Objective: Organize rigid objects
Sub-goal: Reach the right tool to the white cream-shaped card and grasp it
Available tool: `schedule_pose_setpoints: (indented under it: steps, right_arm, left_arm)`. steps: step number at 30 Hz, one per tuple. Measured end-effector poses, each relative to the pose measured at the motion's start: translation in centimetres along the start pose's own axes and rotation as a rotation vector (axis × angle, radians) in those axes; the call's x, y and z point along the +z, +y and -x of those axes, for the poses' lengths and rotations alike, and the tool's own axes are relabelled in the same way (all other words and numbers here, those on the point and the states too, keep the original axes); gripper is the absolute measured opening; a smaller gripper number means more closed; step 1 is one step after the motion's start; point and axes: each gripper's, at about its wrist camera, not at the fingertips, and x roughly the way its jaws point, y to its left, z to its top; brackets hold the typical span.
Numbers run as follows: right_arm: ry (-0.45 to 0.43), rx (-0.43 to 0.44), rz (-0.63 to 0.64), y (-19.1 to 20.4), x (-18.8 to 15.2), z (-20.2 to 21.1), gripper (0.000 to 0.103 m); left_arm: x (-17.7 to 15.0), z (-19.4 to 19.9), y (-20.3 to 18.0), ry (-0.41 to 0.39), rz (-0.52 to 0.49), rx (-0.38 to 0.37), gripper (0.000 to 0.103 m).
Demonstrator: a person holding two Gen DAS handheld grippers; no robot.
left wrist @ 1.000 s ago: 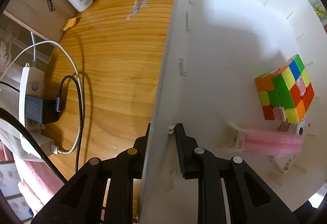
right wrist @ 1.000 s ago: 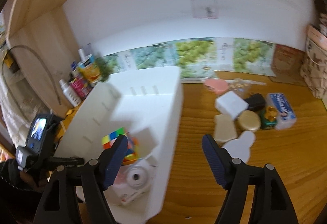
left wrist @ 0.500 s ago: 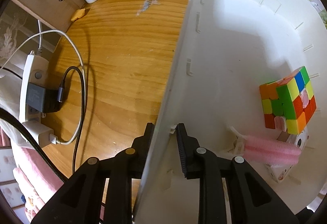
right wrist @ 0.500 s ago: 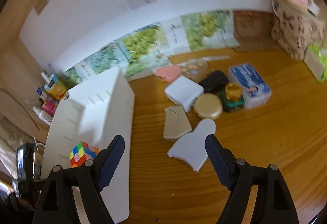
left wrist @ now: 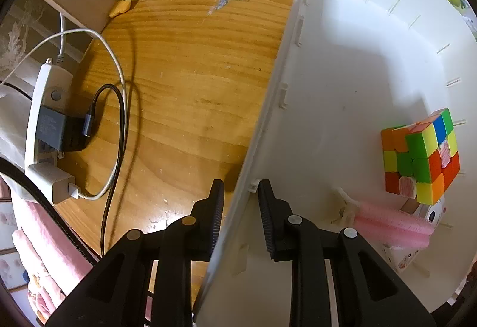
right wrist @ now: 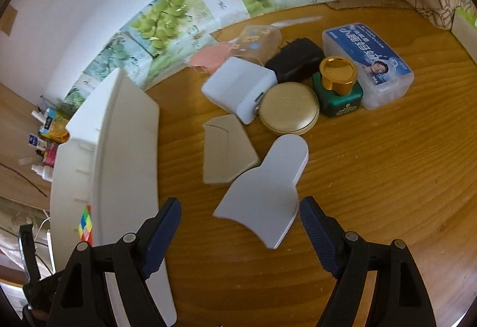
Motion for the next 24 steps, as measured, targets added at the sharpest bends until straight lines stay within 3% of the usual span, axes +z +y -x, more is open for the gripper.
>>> schedule_pose_setpoints:
  steps: [16, 24]
  right_arm:
    - [0.079, -0.120, 0.078, 0.7, 0.5, -2.5, 0.082]
    - [0.081, -0.272, 0.189, 2.7, 0.5, -3.6, 0.067]
  left_arm:
    - [0.6, -1.0, 0.6, 0.027, 0.025, -0.005, 0.026]
    - [0.8, -1.5, 1.3, 0.031, 0.030, -0.009, 0.026]
